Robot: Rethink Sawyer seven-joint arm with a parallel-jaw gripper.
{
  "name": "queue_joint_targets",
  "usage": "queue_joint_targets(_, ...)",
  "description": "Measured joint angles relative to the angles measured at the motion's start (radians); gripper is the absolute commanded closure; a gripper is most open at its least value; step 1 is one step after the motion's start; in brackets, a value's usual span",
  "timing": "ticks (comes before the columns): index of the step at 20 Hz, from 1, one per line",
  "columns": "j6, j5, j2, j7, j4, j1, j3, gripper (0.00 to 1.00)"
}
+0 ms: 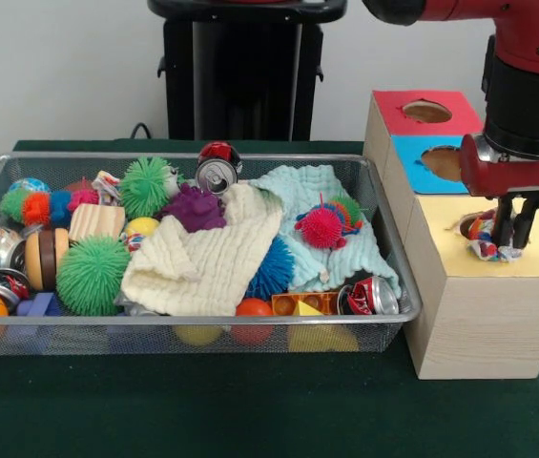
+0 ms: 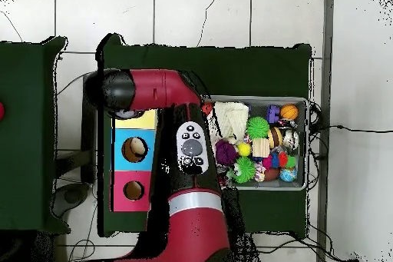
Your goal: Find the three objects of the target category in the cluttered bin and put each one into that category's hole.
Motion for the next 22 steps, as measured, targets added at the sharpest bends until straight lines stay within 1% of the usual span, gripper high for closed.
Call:
queue_joint_targets(3,0.029,0.004,0.010,0.000,-0.013,0.005,-0.003,1.00)
queue_joint_targets(8,0.089,0.004,0.051,0.000,-0.039,0.028,-0.020,1.00)
queue_joint_targets(15,0.110,0.004,0.125,0.000,-0.076,0.064,-0.069,1.00)
queue_joint_targets(22,0.119,0.006,0.165,0.000,-0.124,0.096,-0.119,1.00)
